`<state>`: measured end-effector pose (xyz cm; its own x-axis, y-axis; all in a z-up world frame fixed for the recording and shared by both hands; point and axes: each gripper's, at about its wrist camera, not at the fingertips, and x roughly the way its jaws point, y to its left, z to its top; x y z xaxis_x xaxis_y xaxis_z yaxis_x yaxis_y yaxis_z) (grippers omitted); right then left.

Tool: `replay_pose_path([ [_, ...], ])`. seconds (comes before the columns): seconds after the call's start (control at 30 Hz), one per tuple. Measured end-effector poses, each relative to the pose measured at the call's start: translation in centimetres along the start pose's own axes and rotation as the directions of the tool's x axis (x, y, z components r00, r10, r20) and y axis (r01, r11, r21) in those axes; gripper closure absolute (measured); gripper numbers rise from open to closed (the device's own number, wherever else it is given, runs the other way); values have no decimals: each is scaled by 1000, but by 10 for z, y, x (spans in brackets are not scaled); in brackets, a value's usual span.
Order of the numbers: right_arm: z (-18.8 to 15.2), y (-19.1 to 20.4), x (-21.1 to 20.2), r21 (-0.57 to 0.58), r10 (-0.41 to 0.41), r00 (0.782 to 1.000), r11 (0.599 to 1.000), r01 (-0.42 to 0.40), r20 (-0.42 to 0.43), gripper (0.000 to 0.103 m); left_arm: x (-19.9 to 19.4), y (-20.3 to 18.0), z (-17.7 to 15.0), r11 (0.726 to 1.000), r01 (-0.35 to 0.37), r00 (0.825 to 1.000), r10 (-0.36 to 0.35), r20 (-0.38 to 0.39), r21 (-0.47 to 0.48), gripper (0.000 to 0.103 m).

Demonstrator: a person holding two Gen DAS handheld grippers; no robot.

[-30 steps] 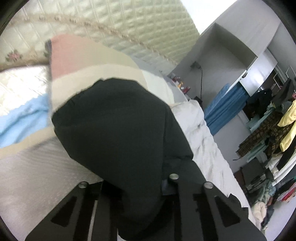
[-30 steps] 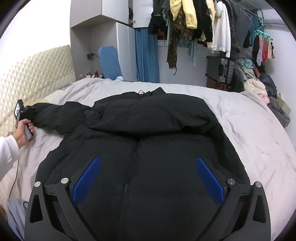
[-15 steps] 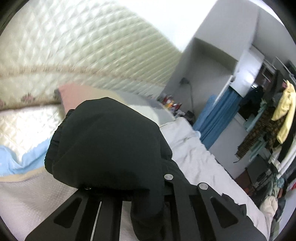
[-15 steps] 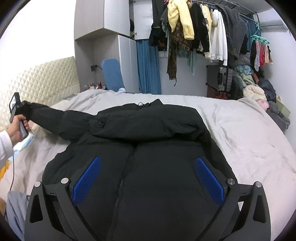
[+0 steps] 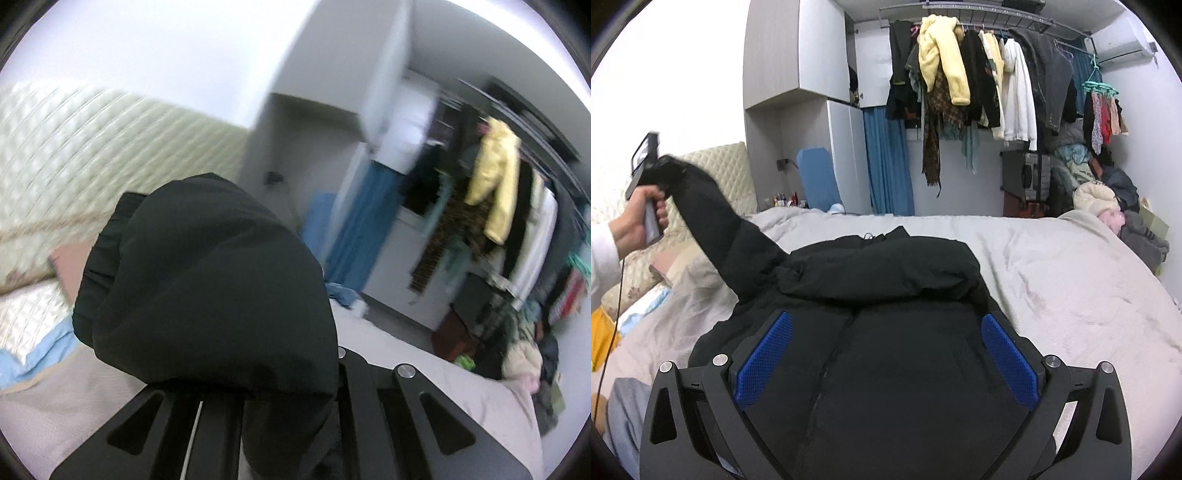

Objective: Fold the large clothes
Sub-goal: 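Lift the sleeve with the left tool and fold it across the jacket body, then release the sleeve with the left tool and press the folded jacket flat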

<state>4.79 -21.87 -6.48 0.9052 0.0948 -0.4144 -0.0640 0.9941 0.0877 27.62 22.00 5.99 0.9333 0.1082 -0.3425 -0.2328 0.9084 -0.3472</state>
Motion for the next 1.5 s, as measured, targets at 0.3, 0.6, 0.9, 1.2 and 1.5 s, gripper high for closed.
replay_pose_path([
  [0.3,-2,-33,-12,103,42,999,994,-45,25,0,-24,-147,-51,974,155,987,-147,-57,163,95],
  [0.6,-6,-53,-26,128,46,997,990,-53,61,0,-16,-239,-130,939,262,959,-227,-167,224,91],
  [0.9,-14,-79,-30,181,-4,996,983,-12,85,0,8,-319,-241,893,313,933,-226,-280,323,90],
  [1.2,-20,-107,-19,258,3,998,966,-18,61,0,41,-353,-336,881,324,906,-183,-383,345,90],
  [1.5,-25,-115,-4,279,19,999,960,-27,29,0,60,-360,-392,843,338,879,-123,-460,420,90],
])
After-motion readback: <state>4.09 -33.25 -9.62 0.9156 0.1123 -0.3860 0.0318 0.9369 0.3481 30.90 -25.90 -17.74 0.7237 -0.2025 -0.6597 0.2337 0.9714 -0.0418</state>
